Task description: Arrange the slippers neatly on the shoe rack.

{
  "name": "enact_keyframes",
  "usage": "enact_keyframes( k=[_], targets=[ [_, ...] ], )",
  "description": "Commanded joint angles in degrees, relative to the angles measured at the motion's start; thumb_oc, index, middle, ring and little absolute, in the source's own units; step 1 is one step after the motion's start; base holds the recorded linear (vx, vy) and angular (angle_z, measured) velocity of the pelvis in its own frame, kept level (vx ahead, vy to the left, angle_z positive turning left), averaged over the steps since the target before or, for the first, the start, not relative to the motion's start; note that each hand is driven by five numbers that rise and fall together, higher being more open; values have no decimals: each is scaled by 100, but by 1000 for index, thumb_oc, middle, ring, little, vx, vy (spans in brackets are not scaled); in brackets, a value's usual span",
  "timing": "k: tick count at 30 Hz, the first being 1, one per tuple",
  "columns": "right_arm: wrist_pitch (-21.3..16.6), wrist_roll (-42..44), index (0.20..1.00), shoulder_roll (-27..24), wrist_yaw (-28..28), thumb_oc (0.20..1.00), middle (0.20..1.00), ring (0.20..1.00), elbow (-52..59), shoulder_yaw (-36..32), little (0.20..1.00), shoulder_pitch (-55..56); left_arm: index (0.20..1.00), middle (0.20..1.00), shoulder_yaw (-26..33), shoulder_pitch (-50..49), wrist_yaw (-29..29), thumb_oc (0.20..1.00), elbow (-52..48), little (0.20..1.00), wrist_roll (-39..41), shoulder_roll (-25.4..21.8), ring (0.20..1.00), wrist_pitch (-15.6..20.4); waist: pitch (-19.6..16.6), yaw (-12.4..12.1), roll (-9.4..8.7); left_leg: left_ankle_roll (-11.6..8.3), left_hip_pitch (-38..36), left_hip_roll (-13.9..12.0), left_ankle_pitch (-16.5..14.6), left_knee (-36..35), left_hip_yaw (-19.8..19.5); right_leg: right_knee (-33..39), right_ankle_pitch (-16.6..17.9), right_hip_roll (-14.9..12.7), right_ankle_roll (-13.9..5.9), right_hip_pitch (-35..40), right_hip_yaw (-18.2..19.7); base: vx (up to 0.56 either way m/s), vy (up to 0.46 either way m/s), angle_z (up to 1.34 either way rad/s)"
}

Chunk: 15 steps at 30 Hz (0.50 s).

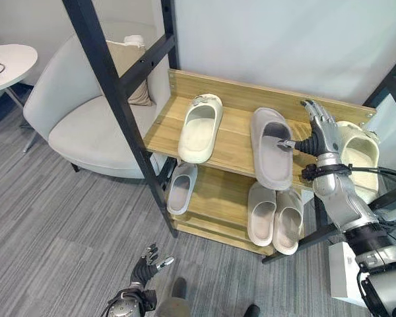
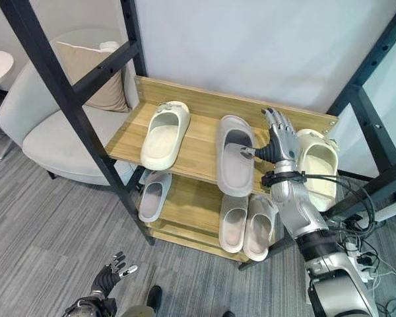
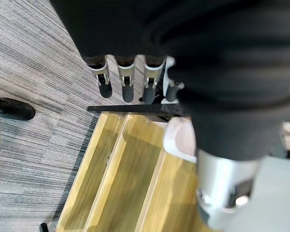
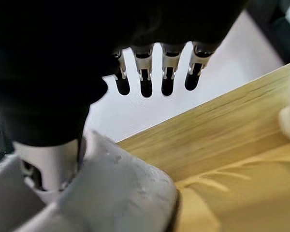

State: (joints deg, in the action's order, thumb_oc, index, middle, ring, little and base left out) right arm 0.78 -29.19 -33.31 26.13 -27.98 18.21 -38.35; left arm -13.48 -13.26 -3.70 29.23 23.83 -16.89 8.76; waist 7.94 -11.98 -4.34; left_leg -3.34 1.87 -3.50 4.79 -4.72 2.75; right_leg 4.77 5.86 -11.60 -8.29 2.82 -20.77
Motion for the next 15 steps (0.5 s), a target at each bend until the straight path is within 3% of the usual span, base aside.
enact_keyframes(
  k=[1,4,9,10,13,14,15],
  targets=[
    [129,185,200,-380,346,200,200,200,-192,230,200,-757,1000,1000,-171,300,55,1000,-399,1000,226,-278,1000,366,-15,-328,-97,66,-81,56,-607,73,-186,-69,-419,-376,-409,580,127,-2,10,10],
    [207,434,200,-305,430,200,200,200,-840,376,200,-1213,1000,1000,-213,358,8,1000,-351,1000,309,-309,1000,362,-5,-432,-109,56,-34,67,-598,93,-245,-50,-397,-373,-414,600,55,-1,12,15],
    [198,476,200,-207,501,200,200,200,-345,194,200,-904,1000,1000,-164,365,-72,1000,-286,1000,244,-270,1000,337,-25,-385,-80,64,-48,68,-616,104,-246,-41,-402,-369,-401,605,73,-2,2,1],
    [159,388,200,-96,601,200,200,200,843,-330,200,-200,1000,1000,-39,383,-136,1000,-250,1000,161,-204,1000,292,-37,-272,-29,71,-85,60,-627,92,-217,-54,-430,-362,-386,585,121,0,0,0],
    [-96,338,200,197,717,200,200,200,2489,-1129,200,844,1000,1000,147,370,-207,1000,-265,1000,38,-111,1000,239,-49,-107,40,83,-138,44,-632,74,-188,-82,-482,-358,-367,567,184,-3,-5,-1],
    [-285,470,200,390,690,200,200,200,3105,-1330,200,1161,1000,1000,200,365,-229,1000,-274,1000,-5,-75,1000,214,-50,-45,61,86,-157,38,-626,64,-179,-94,-502,-353,-359,560,198,-12,-39,-6],
    [-710,962,200,675,476,200,200,200,4020,-1463,200,1607,1000,1000,270,298,-243,1000,-380,1000,-31,-30,1000,178,-46,72,86,84,-180,18,-617,53,-158,-109,-530,-352,-349,543,229,-18,-44,-8]
  ],
)
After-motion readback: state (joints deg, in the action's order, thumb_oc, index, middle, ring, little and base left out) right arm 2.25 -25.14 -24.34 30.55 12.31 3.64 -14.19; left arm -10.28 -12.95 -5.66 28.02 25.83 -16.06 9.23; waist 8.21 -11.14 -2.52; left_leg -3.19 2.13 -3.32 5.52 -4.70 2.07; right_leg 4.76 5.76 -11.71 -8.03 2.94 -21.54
